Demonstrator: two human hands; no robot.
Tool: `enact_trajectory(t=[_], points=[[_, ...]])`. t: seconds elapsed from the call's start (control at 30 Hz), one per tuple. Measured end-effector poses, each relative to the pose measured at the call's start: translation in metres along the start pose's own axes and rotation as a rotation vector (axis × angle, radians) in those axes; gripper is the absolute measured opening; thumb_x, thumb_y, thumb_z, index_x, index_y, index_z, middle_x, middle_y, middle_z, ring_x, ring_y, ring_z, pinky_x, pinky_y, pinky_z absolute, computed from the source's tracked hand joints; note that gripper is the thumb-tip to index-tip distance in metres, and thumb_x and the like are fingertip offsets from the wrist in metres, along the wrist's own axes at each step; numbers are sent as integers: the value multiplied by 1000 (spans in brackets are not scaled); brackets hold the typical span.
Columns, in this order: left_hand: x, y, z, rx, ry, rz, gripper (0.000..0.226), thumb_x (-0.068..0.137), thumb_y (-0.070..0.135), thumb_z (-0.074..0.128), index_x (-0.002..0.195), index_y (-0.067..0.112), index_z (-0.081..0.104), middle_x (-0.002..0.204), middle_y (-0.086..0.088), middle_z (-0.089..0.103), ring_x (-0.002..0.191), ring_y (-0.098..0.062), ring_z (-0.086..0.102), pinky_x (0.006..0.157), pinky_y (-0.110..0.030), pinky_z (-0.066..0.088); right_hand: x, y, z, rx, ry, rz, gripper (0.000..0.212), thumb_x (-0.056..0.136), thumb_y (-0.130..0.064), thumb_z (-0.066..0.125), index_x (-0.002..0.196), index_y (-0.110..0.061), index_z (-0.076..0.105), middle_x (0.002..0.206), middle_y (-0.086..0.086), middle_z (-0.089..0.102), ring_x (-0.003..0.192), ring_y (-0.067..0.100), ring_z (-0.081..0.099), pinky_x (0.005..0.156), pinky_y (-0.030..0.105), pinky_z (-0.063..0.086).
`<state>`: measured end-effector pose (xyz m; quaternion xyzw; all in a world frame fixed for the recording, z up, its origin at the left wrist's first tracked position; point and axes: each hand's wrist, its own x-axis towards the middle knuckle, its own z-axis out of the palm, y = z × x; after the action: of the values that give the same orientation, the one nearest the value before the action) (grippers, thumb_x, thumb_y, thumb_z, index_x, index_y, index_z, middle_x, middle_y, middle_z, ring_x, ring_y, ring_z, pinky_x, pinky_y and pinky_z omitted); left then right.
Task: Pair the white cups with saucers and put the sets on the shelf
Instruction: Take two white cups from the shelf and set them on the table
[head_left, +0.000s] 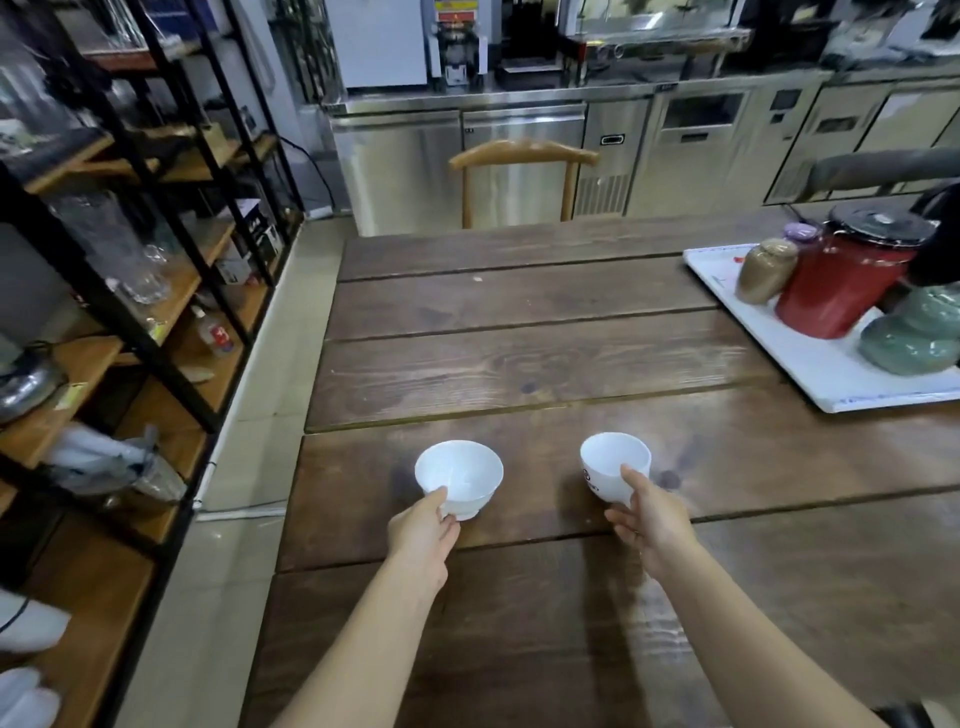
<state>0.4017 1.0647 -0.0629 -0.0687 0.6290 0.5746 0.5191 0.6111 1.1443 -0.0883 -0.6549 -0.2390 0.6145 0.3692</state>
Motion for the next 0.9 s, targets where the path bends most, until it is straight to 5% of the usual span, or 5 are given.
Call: enact_trajectory(t=[0.23,0.33,0.53,0.77,0.9], points=[[15,-27,0,51,-55,-4,18,93,14,54,80,2,54,132,-12,53,122,-27,52,108,-44,39,20,7,-11,21,-55,-5,28,86,-29,59,66,-15,46,88,15,61,63,22,61,52,28,42],[12,-37,-1,74,-54,37,40,93,21,55,116,-12,52,110,-5,59,112,-25,56,100,-46,46,21,12,-19,1,-87,-16,25,85,-32,60,70,-15,50,87,14,64,57,20,64,46,25,40],[10,-44,-7,107,-64,11,30,91,31,57,91,1,59,107,-15,64,94,-23,64,79,-39,52,21,12,-32,-169,-189,30,39,83,-46,60,82,-7,56,88,20,68,46,22,63,40,23,45],[-6,-32,-18,171,-163,-40,37,90,26,59,119,5,53,115,-18,62,97,-26,64,76,-42,55,22,1,-53,-289,-187,-7,34,84,-46,59,88,-12,54,72,14,62,41,18,52,38,19,36],[-26,-24,-31,260,-143,-26,34,90,25,58,118,8,52,116,-18,61,93,-28,65,73,-41,55,10,-8,-63,-491,-37,-269,44,82,-46,58,97,-6,51,75,9,58,54,23,55,48,31,43]])
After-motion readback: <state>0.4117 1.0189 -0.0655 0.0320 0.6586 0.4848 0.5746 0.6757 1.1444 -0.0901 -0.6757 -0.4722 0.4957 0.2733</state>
